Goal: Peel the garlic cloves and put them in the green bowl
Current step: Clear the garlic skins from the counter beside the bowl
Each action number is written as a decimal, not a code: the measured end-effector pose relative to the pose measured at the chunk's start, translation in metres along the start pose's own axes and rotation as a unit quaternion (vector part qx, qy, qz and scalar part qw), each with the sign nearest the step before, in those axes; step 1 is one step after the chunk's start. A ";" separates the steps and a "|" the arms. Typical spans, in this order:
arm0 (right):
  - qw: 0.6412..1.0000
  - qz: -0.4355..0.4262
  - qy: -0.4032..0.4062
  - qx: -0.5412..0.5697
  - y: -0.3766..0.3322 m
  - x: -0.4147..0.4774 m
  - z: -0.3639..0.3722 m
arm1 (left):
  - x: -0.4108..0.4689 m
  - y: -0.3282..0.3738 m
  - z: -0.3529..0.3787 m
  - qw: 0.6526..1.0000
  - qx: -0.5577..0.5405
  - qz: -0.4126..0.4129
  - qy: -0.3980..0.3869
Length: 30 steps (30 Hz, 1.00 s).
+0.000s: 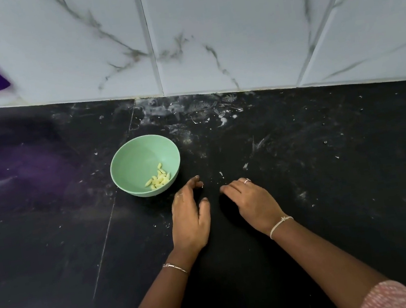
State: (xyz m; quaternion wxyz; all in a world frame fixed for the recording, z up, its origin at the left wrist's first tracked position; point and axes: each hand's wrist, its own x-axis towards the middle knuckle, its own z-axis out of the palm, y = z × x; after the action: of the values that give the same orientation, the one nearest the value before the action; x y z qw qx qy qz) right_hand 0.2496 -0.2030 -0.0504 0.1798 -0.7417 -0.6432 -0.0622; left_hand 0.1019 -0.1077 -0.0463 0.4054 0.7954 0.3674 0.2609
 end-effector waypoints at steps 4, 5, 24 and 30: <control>1.000 -0.013 0.022 -0.010 0.005 0.002 0.004 | -0.002 0.000 0.000 1.000 0.008 -0.006 0.001; 0.999 0.020 0.031 0.024 0.004 0.004 0.005 | -0.002 -0.001 0.000 1.000 0.015 -0.006 0.001; 0.426 0.530 0.241 0.693 0.001 0.008 -0.042 | 0.025 0.007 0.036 0.936 0.239 0.185 -0.181; 0.402 0.549 0.239 0.693 0.007 -0.001 -0.043 | 0.014 0.016 0.032 0.917 0.274 0.234 -0.172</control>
State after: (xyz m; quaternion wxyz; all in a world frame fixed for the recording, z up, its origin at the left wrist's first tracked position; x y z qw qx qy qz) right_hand 0.2622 -0.2195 -0.0125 0.7740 -0.5118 0.1487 0.3418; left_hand 0.1392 -0.1171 -0.0490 0.1563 0.9710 0.1526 0.0970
